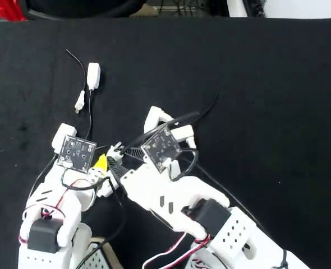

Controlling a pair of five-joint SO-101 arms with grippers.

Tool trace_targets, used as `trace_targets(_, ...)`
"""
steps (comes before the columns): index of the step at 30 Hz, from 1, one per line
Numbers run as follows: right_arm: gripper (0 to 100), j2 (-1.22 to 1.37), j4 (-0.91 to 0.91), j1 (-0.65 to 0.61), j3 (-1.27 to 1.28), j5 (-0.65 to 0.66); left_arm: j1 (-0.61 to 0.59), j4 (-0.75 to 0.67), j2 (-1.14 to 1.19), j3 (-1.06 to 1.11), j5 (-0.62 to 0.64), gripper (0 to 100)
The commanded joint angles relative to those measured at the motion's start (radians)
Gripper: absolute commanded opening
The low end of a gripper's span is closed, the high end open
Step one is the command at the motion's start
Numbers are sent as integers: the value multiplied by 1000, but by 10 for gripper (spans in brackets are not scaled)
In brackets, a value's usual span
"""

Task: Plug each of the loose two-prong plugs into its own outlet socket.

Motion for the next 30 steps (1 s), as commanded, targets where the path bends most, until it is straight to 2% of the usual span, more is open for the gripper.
trace_targets(1,11,-8,2,-14,-59,-48,13,-5,0,-7,-3,160)
trace_targets(7,11,-8,2,11,-64,-60,10,5,0,-85,89,161)
trace_targets(14,11,-8,9,9,-87,-72,73,32,0,-148,95,155)
trace_targets(18,11,-8,97,14,-177,-64,91,35,0,-148,89,155)
trace_targets(25,11,-8,367,8,-409,-35,99,54,0,-159,48,155)
trace_targets(30,11,1,376,-12,-409,-37,101,43,-2,-205,69,155)
